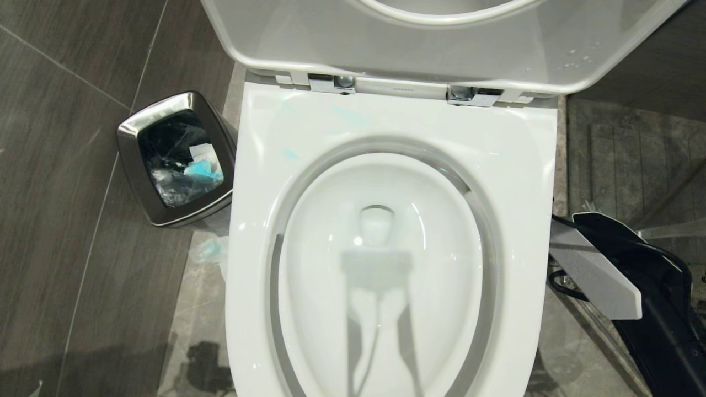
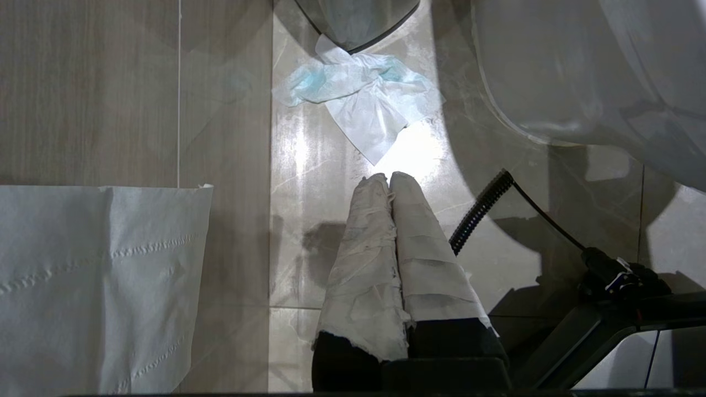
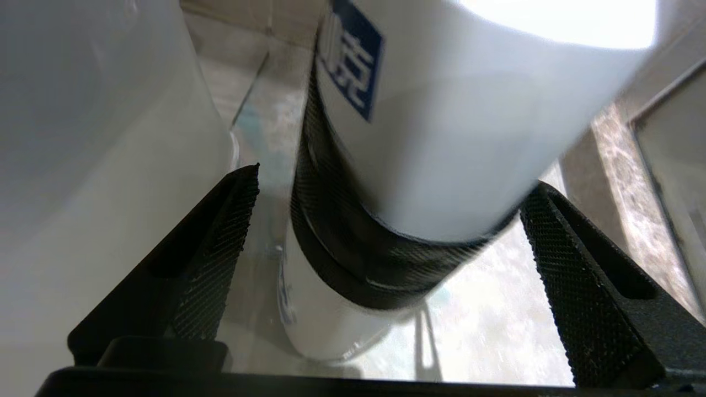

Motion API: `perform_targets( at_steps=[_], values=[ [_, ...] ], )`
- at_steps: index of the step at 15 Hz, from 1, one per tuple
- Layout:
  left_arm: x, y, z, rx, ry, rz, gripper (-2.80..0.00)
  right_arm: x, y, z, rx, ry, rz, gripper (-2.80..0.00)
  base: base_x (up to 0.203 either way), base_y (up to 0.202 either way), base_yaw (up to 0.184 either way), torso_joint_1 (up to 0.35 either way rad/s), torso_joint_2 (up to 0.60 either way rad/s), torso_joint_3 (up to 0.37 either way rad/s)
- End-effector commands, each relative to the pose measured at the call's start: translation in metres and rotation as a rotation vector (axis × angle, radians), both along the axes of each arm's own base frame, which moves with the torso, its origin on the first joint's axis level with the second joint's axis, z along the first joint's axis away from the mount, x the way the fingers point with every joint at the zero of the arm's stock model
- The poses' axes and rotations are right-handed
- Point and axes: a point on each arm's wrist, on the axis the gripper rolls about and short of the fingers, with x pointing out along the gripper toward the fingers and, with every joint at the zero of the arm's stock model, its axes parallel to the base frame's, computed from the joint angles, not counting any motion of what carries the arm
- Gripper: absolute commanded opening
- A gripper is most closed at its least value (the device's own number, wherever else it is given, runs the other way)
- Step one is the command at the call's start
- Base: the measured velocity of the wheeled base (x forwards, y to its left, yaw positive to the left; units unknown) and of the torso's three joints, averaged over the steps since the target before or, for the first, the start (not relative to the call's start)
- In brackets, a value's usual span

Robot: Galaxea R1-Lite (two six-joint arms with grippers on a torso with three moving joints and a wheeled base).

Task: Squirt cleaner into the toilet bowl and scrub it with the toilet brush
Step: Pour in the cleaning agent

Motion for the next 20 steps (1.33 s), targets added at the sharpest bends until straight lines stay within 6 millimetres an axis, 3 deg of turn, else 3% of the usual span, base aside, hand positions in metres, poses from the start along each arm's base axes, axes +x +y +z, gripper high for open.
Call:
perform_targets(
  at_steps=[1,15,20],
  values=[
    [0.000,0.000,0.000,0.001,0.002,0.000,-2.80,0.005,0.001,-0.006,0.004,-0.027,-0.001,0.00,0.000,0.000,0.000,0.000,0.00,0.000],
    [0.000,0.000,0.000,0.001,0.002,0.000,-2.80,0.019,0.004,-0.010,-0.020,-0.006,0.022,0.00,0.000,0.000,0.000,0.000,0.00,0.000],
    [0.000,0.000,0.000,0.001,0.002,0.000,-2.80,0.017,0.004,-0.002,-0.022,-0.020,0.026,0.00,0.000,0.000,0.000,0.000,0.00,0.000]
  ],
)
